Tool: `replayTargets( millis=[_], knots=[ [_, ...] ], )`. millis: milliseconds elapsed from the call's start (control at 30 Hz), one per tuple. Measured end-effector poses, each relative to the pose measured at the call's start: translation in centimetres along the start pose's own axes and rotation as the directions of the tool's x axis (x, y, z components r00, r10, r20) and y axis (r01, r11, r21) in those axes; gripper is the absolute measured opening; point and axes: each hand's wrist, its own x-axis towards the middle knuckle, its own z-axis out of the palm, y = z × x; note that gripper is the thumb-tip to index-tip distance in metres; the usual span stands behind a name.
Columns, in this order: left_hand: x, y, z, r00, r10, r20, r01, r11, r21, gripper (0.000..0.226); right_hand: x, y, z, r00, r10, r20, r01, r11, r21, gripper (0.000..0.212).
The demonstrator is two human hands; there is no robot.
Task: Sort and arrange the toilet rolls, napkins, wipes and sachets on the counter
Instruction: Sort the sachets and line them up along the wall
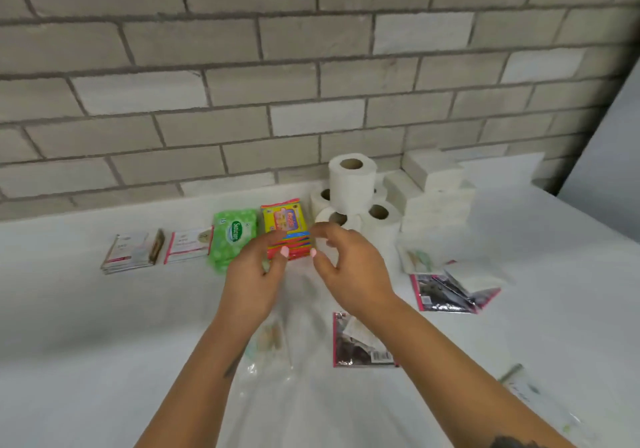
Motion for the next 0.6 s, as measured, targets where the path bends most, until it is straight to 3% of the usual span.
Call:
replayTargets(
  millis=[367,500,600],
  knots=[
    [-7.9,8.1,12.5,0.972,-0.053,0.227,0.068,0.996,-0.061,0.035,-9.2,10.0,-12.4,0.964,0.231,-0.130,-0.226,0.972,0.058,0.029],
    [-10.8,10.4,16.7,0.927,-0.069,0.369,0.079,0.997,-0.012,0.037,-12.2,12.5,-15.4,0.947,0.273,-0.169,-0.269,0.962,0.042,0.028],
    [-12.6,11.8,19.4,0.856,-0.112,0.505,0.082,0.993,0.081,0.042,-14.0,13.8,-17.0,0.937,0.290,-0.195,-0.289,0.957,0.037,0.028]
  ],
)
